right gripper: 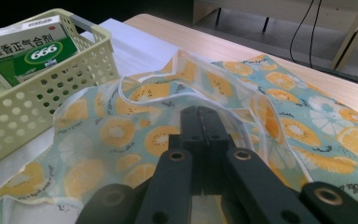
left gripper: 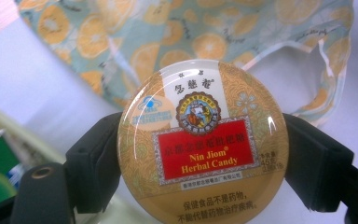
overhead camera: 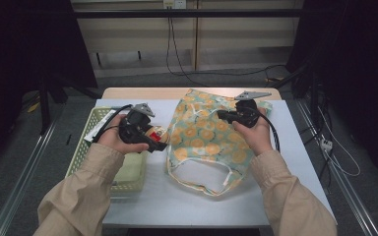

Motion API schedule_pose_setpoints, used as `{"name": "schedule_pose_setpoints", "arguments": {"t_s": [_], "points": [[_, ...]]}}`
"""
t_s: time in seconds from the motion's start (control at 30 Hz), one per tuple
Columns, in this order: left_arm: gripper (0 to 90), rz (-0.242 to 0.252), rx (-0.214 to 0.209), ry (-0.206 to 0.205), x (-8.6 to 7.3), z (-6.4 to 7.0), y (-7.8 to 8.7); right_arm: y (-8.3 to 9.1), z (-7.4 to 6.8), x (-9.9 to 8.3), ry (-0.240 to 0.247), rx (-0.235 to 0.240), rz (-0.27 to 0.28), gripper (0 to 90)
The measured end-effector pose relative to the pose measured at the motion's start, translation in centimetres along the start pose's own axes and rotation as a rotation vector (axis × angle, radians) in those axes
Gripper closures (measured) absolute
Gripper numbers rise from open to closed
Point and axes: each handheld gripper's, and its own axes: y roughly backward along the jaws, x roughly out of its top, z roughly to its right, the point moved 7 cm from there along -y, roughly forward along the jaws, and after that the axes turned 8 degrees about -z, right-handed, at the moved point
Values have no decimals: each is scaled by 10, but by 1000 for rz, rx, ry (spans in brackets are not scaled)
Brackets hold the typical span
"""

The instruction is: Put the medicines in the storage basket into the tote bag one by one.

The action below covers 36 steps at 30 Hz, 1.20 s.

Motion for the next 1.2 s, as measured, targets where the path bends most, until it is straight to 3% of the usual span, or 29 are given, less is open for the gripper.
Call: {"name": "schedule_pose_setpoints", "arguments": {"t_s": [0.33, 0.47, 0.57, 0.63, 0.8, 1.07, 1.17, 1.2], "points": [[206, 20, -38, -19, 24, 14, -26, 5, -8, 19, 18, 10, 23, 900], [206, 31, -35, -30, 32, 20, -35, 6, -10, 24, 12, 16, 34, 900], [206, 25, 2, -40, 38, 22, -42, 6, -10, 26, 12, 17, 35, 900], [206, 40, -34, -40, 43, 26, -50, 6, -10, 26, 11, 19, 35, 900], [206, 41, -28, -37, 51, 30, -67, 5, -11, 24, 9, 26, 32, 900], [206, 88, 1, 25, 60, 27, -92, 5, -11, 24, 0, 38, 32, 900], [206, 74, 14, 34, 61, 25, -103, 4, -11, 23, 1, 39, 29, 900], [206, 69, 7, 59, 62, 25, -107, 4, -10, 22, 1, 40, 30, 900]]}}
